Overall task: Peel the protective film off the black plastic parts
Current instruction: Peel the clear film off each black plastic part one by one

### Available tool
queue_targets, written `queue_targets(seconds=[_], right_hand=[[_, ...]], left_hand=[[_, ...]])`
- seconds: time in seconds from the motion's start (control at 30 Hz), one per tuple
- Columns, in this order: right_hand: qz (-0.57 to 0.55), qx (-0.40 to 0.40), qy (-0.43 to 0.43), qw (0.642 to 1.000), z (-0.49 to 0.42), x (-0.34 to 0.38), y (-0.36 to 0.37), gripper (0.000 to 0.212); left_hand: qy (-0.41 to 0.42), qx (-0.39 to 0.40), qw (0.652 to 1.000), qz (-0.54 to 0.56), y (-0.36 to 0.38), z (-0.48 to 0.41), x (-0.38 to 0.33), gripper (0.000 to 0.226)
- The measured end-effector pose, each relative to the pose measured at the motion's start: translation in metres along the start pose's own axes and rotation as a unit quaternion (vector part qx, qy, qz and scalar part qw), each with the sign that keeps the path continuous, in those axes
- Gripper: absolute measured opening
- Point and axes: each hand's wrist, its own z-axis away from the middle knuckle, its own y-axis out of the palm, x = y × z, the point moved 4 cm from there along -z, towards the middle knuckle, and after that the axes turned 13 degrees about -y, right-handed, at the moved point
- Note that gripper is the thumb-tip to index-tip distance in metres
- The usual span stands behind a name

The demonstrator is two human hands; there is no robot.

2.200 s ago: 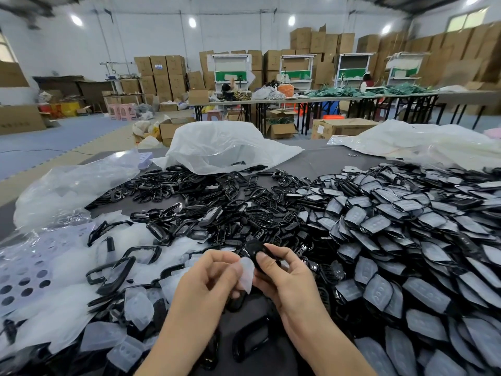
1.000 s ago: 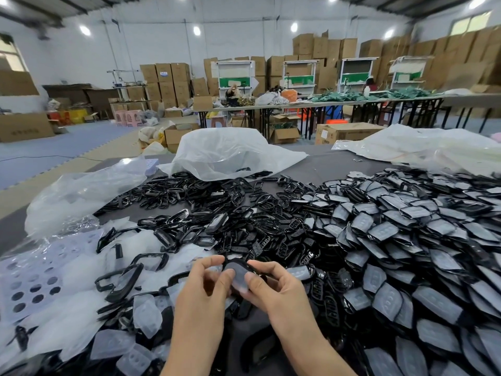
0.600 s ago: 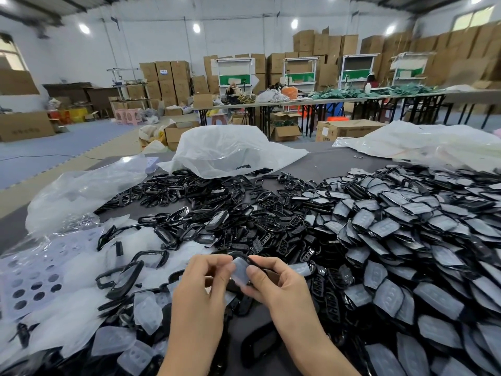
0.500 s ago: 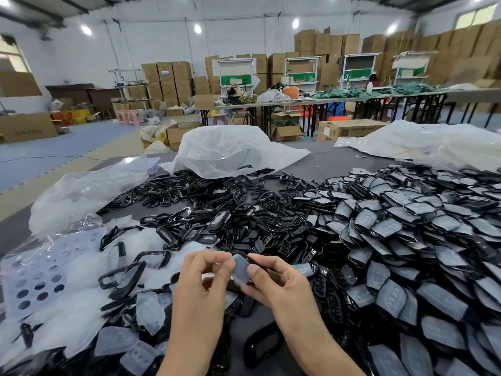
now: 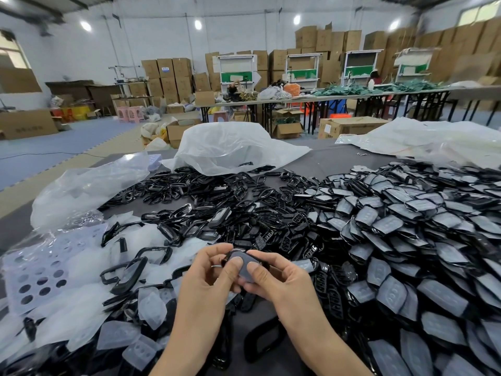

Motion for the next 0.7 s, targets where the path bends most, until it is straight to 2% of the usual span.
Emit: queue_targets(seconds=[0.27,0.47,0.7], right_hand=[[0.05,-0.021,-0.018,0.998,-0.003,0.001,-0.005,0.015],[0.052,-0.012,-0.019,0.998,-0.002,-0.002,-0.006,0.01],[0.049,0.01,-0.022,0.999,-0.002,-0.002,-0.004,0.022]], left_hand=[[-0.056,0.07,0.995,0.042,0.003,-0.004,0.005,0.014],[-0.061,0.059,0.996,-0.03,0.003,-0.004,0.008,0.018],[-0.088,0.065,0.994,-0.023,0.004,-0.005,0.012,0.018]])
